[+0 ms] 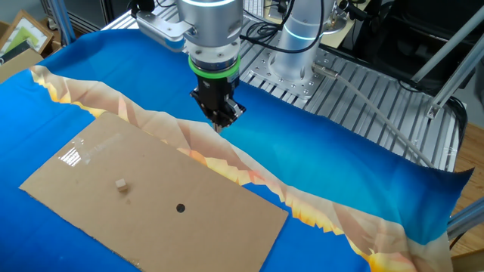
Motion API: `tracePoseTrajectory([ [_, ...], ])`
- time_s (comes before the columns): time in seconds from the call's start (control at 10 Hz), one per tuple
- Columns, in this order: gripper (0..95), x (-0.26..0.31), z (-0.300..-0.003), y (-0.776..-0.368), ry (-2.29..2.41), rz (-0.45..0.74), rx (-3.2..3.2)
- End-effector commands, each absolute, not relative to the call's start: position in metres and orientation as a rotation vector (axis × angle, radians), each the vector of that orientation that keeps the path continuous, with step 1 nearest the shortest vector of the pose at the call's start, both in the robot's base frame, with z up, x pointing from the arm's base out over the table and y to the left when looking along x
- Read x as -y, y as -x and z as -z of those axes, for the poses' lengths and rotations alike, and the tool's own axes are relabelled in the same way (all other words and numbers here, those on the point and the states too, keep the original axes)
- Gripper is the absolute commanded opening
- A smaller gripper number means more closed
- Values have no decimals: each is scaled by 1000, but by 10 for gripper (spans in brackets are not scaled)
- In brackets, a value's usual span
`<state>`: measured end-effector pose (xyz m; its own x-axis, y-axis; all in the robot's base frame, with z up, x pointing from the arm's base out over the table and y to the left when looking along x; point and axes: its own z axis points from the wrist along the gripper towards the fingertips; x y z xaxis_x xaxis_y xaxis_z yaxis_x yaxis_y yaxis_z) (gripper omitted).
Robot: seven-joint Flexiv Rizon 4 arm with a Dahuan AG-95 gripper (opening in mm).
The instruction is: Hold a small block with the gripper and sweep it from left to right on the table
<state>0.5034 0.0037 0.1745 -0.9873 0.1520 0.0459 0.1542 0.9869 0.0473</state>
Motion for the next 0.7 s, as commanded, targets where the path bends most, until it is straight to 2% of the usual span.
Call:
tracePoseTrajectory([
  [0.1,0,-3,-175,-504,239,81,3085],
  [0.7,0,4,-184,-531,288,-34,3093],
])
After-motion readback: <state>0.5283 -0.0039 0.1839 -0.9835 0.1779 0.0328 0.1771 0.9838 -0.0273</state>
